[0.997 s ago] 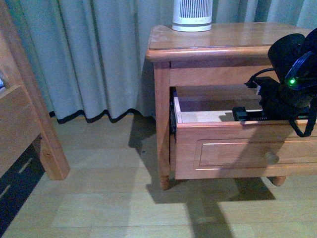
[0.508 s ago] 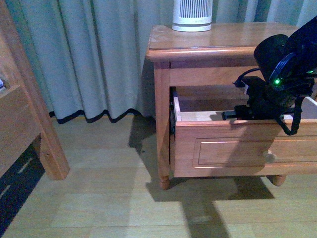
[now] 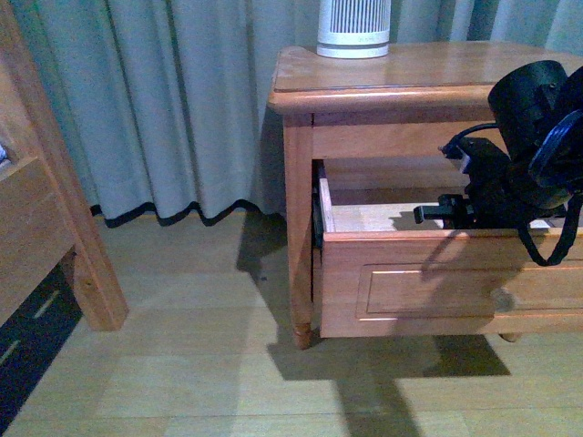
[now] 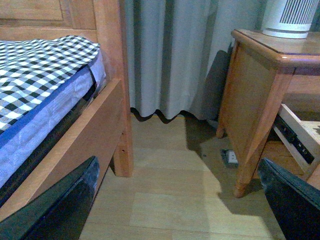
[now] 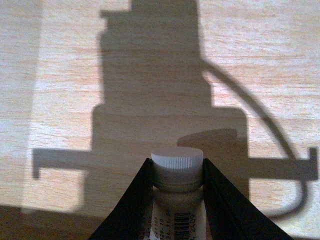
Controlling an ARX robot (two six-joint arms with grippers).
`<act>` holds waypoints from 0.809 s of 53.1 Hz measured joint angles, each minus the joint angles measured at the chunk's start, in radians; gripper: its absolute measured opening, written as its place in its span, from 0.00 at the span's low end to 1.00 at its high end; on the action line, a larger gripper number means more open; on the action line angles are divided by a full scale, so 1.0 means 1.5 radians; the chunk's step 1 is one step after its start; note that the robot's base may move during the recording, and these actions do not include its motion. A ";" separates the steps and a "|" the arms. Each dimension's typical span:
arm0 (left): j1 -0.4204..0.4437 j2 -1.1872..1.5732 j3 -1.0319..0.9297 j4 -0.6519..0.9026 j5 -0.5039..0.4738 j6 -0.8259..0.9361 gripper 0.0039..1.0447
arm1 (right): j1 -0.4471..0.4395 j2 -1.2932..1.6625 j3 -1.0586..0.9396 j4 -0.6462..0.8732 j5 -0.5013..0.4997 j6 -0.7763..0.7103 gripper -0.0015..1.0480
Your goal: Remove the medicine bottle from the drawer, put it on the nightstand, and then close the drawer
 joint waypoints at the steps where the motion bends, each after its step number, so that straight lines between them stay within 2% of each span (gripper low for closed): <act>1: 0.000 0.000 0.000 0.000 0.000 0.000 0.94 | -0.001 -0.007 -0.009 0.009 -0.001 0.000 0.24; 13: 0.000 0.000 0.000 0.000 0.000 0.000 0.94 | -0.011 -0.112 -0.081 0.093 -0.010 -0.011 0.24; 21: 0.000 0.000 0.000 0.000 0.000 0.000 0.94 | -0.023 -0.205 -0.095 0.114 -0.032 -0.028 0.24; 33: 0.000 0.000 0.000 0.000 0.000 0.000 0.94 | -0.023 -0.273 -0.087 0.109 -0.049 -0.059 0.24; 39: 0.000 0.000 0.000 0.000 0.000 0.000 0.94 | -0.020 -0.276 -0.048 0.185 -0.030 -0.101 0.24; 43: 0.000 0.000 0.000 0.000 0.000 0.000 0.94 | -0.020 -0.270 -0.020 0.196 -0.021 -0.111 0.24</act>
